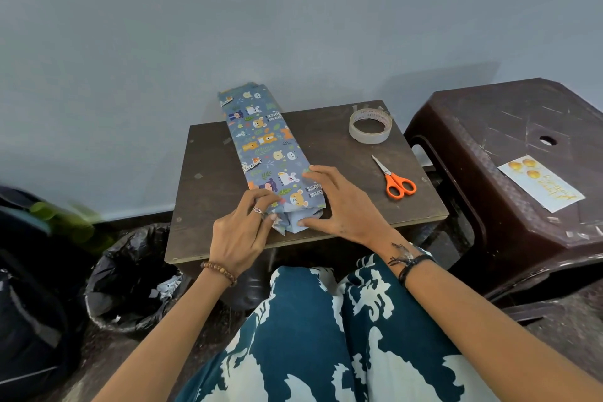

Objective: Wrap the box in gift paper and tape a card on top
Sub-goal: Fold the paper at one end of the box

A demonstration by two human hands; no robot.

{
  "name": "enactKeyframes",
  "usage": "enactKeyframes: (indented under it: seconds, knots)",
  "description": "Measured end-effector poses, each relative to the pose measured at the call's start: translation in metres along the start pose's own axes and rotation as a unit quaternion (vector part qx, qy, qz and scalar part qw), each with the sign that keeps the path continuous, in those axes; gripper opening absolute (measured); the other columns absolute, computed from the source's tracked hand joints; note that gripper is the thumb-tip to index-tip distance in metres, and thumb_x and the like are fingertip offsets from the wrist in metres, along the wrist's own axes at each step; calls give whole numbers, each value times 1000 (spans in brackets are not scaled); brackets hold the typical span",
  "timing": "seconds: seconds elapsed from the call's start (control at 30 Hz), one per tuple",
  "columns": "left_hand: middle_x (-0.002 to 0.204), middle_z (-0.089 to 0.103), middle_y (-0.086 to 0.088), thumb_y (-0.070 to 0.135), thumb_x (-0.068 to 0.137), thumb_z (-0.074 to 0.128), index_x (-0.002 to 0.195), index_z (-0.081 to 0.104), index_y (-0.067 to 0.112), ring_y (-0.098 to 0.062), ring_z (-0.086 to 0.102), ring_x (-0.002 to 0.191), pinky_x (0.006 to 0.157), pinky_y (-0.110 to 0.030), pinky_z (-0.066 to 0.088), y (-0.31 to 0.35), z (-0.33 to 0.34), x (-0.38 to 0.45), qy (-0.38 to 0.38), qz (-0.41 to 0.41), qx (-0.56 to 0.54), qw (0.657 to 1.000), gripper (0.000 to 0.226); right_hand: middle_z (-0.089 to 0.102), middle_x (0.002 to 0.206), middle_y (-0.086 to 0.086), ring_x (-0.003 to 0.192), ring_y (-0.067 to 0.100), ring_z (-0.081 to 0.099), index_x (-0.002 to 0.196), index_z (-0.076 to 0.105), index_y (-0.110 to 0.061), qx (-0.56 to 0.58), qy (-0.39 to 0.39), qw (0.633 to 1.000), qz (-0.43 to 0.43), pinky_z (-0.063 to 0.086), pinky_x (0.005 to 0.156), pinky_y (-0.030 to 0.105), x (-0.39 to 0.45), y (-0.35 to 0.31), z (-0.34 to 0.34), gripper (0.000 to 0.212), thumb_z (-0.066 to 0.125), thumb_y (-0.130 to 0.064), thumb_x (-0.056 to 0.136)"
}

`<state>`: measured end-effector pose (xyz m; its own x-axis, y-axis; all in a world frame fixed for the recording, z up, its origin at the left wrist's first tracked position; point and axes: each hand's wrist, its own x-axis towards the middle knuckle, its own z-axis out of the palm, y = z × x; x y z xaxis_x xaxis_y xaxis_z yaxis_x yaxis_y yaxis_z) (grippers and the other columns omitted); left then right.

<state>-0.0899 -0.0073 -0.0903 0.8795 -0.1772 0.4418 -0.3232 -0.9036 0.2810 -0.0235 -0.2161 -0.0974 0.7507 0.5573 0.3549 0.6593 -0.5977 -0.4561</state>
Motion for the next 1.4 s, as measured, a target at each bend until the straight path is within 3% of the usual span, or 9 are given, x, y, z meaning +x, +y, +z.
enactKeyframes:
  seconds: [0.23, 0.5, 0.63, 0.77, 0.93, 1.1, 1.17, 1.27, 1.4]
  knots:
    - [113, 54, 6, 25, 82, 45, 110, 56, 22, -12, 66, 71, 41, -13, 30, -5, 5, -2, 25, 29, 37, 999, 31, 65, 108, 3, 86, 21, 63, 98, 47, -19, -118, 175, 977, -23, 46, 69, 27, 6, -13, 14, 31, 55, -38, 75]
    - [98, 62, 7, 25, 85, 46, 99, 58, 25, -11, 62, 56, 38, -15, 27, -5, 10, 7, 62, 17, 84, 994, 18, 65, 112, 8, 79, 22, 63, 100, 58, -11, -97, 112, 988, -36, 47, 68, 30, 1, -13, 7, 28, 44, -30, 85]
    - [103, 56, 9, 32, 82, 48, 100, 59, 24, -10, 61, 58, 37, -13, 28, -6, 8, 4, 44, 16, 59, 997, 22, 62, 112, 7, 87, 18, 57, 103, 49, -13, -124, 155, 980, -26, 44, 74, 27, -1, -20, 9, 28, 46, -25, 78]
    - [104, 52, 11, 34, 85, 47, 102, 59, 24, -9, 62, 62, 40, -6, 20, -6, 5, 4, 21, 6, 43, 999, 24, 53, 75, 2, 66, 14, 41, 84, 45, -14, -159, 239, 956, -57, 32, 60, 25, -4, -25, 9, 20, 60, -25, 77]
    - [104, 48, 14, 33, 86, 43, 101, 59, 25, -8, 61, 61, 41, -3, 13, -3, 0, 5, 8, -6, 39, 999, 24, 58, 60, -7, 45, 9, 50, 66, 62, -17, -149, 181, 966, -110, 36, 35, 23, -17, -35, 31, 38, 48, -38, 94]
    - [104, 47, 13, 33, 86, 41, 101, 58, 23, -10, 61, 61, 41, -3, 15, -1, 0, 4, -1, -24, 29, 999, 24, 68, 84, 0, 64, 20, 64, 96, 64, -16, 0, 105, 985, 137, 48, 53, 30, -19, -62, 47, 27, 50, -38, 92]
    - [104, 47, 13, 33, 86, 41, 101, 58, 23, -10, 61, 62, 40, -4, 15, -1, 0, 5, -5, -25, 24, 999, 25, 66, 83, 4, 54, 17, 61, 102, 59, -15, 135, 101, 960, 224, 50, 57, 30, -18, -76, 48, 26, 52, -39, 93]
    - [106, 46, 14, 36, 85, 43, 103, 60, 23, -9, 62, 66, 39, -4, 17, -4, 1, 5, -14, -23, 15, 1000, 28, 62, 79, 5, 34, 10, 51, 103, 58, -14, 289, 137, 899, 301, 42, 41, 20, -14, -85, 50, 20, 58, -30, 91]
    - [113, 47, 13, 35, 85, 43, 111, 54, 24, -9, 63, 75, 37, -12, 35, -10, -3, 5, -34, 21, -7, 999, 31, 65, 97, 3, 58, 18, 61, 105, 57, -16, 304, 157, 875, 343, 53, 54, 33, -6, -82, 57, 30, 66, -35, 84]
